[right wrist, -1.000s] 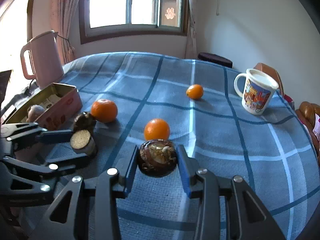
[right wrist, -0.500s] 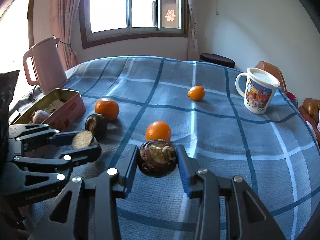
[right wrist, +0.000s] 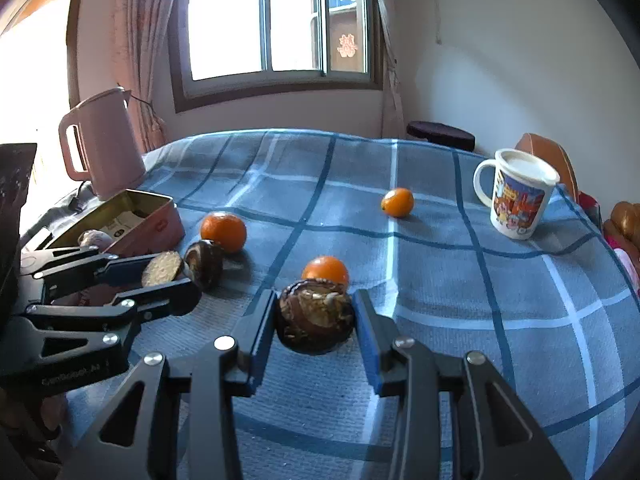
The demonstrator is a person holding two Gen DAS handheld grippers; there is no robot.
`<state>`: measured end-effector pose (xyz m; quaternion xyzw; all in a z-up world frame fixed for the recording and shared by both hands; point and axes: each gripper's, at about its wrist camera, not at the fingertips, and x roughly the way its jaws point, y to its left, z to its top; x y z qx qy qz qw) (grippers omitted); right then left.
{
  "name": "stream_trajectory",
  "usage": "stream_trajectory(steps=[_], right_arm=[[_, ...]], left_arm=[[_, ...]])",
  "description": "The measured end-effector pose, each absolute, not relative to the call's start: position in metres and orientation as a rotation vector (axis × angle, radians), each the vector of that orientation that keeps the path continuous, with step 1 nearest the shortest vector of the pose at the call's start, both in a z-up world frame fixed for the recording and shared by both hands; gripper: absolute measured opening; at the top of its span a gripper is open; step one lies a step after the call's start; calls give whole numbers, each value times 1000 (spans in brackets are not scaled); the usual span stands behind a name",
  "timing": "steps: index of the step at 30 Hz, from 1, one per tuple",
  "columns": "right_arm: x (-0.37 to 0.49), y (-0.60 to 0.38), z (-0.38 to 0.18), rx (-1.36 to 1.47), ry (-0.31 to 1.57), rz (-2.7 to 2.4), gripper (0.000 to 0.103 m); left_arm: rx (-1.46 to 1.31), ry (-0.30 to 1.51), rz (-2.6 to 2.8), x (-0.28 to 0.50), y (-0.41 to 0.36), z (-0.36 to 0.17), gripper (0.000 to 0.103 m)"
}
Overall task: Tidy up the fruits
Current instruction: 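Lift the biscuit with left tool while right lifts the brown shelled fruit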
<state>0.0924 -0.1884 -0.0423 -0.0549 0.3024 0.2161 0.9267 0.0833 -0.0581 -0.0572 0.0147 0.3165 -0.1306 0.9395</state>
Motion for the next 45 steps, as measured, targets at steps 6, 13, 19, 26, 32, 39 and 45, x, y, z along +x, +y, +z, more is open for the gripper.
stream_trajectory(steps=[6,13,19,26,32,39,45], right_arm=[[88,-188,-40,-120,593,450,42],[82,-188,-36,-122,558,459,42],[79,-188,-35,-125,542,460,42],[77,-190,-33,-124,523,460,42],[74,-192,-31,-118,501,461,42],[72,-194,-29,-117,484,461,42],[69,-196,-28,-111,464,462,42]], left_arm=[[23,625,-265,81,-57,-55,36],[36,595,-265,75,-59,-52,36],[50,577,-256,72,-60,-51,36],[59,563,-250,70,-61,-49,36],[60,548,-241,68,-61,-48,36],[57,536,-237,66,-61,-46,36],[51,519,-230,62,-59,-44,36]])
